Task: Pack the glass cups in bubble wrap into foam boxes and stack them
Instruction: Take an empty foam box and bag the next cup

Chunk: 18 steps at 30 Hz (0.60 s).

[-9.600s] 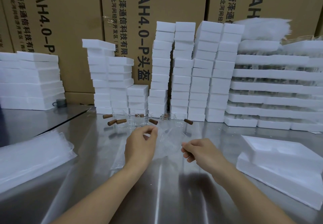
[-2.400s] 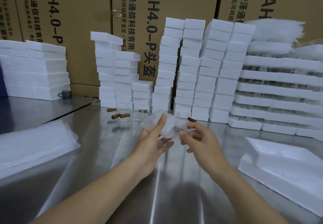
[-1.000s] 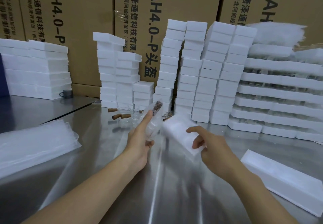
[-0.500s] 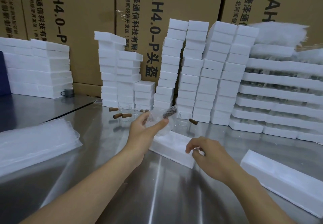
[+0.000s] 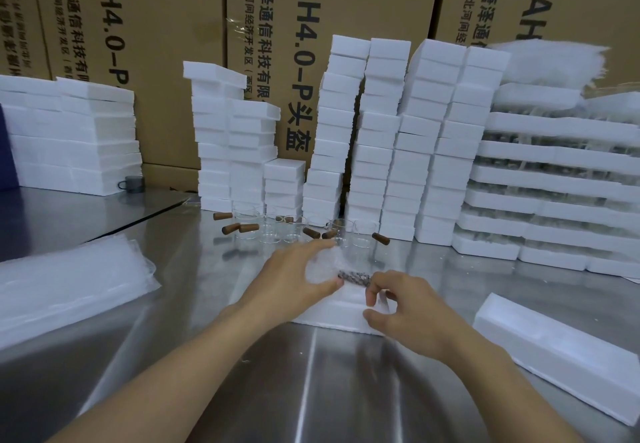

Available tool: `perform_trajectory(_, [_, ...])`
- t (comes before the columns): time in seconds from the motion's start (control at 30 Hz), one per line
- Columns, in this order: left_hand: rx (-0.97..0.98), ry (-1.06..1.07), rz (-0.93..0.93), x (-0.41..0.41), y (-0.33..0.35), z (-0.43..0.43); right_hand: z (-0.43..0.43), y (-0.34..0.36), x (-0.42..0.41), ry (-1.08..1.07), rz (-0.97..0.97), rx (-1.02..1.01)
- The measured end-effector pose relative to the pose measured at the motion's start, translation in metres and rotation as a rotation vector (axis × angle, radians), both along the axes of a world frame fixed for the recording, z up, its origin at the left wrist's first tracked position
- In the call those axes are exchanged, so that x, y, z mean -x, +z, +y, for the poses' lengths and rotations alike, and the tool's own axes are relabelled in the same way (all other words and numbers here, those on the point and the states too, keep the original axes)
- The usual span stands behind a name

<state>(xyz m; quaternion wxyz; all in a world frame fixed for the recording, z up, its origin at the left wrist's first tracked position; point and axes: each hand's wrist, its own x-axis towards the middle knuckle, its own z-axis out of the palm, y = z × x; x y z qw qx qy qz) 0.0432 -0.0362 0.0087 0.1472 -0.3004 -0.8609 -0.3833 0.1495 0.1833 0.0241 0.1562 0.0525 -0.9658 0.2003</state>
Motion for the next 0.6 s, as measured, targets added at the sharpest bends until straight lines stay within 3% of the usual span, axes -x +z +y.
perform_trajectory(0.6, [0.231,0.142,0.082,0.005,0.009,-0.010,-0.001,-0.001,0.002,-0.046,-0.033,0.032])
